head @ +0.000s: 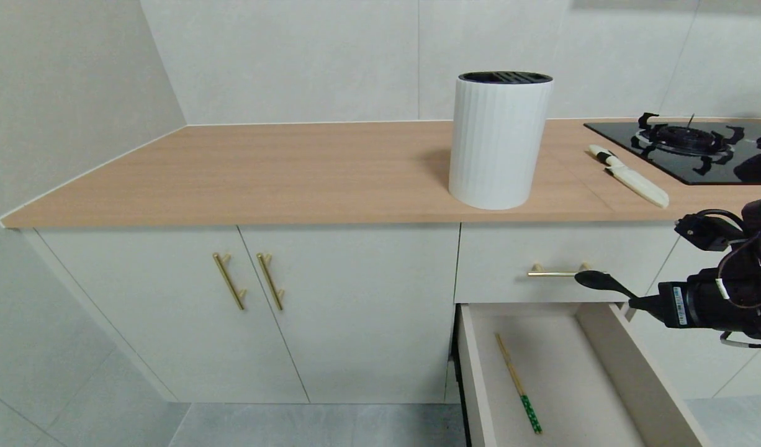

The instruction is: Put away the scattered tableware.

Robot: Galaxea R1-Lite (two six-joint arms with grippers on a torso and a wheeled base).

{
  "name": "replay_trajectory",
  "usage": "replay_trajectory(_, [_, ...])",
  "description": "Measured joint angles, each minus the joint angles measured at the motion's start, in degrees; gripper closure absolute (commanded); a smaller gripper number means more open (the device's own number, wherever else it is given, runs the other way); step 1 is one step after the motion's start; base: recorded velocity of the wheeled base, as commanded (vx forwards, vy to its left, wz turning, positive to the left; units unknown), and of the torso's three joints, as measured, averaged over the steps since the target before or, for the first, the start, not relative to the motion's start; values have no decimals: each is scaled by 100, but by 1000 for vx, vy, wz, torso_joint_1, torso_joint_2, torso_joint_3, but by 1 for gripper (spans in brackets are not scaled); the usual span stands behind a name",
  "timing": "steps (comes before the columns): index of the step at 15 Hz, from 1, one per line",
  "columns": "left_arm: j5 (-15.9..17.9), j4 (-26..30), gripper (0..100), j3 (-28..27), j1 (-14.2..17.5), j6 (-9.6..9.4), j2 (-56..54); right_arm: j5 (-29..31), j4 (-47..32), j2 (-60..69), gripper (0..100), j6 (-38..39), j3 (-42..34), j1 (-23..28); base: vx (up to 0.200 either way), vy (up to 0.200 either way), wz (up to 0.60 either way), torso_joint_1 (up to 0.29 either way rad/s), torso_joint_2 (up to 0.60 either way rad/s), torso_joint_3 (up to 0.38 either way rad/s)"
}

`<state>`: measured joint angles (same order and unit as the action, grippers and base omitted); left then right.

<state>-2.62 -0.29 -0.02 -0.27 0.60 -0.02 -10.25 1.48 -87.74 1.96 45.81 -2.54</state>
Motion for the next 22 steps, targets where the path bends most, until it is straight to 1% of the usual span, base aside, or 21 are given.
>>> replay_trajectory(9, [2,13,0,2,0,0,2,16,68,-204,100,4,-11,0,0,0,0,-133,433,289])
replay_trajectory(16, [0,5,0,2,0,0,2,18,79,-278,100,2,-11,-10,0,0,0,-9,40,27])
replay_trajectory(19, [0,5,0,2,0,0,2,22,148,-510,100,-2,-11,-22,0,0,0,0,0,0])
replay_trajectory(21, [0,5,0,2,0,0,0,183,341,-780,100,2,-9,-51,0,0,0,0,0,0])
replay_trajectory(22, [0,5,0,2,0,-2,2,421,484,-978,100,20,-9,-101,0,0,0,0,0,0])
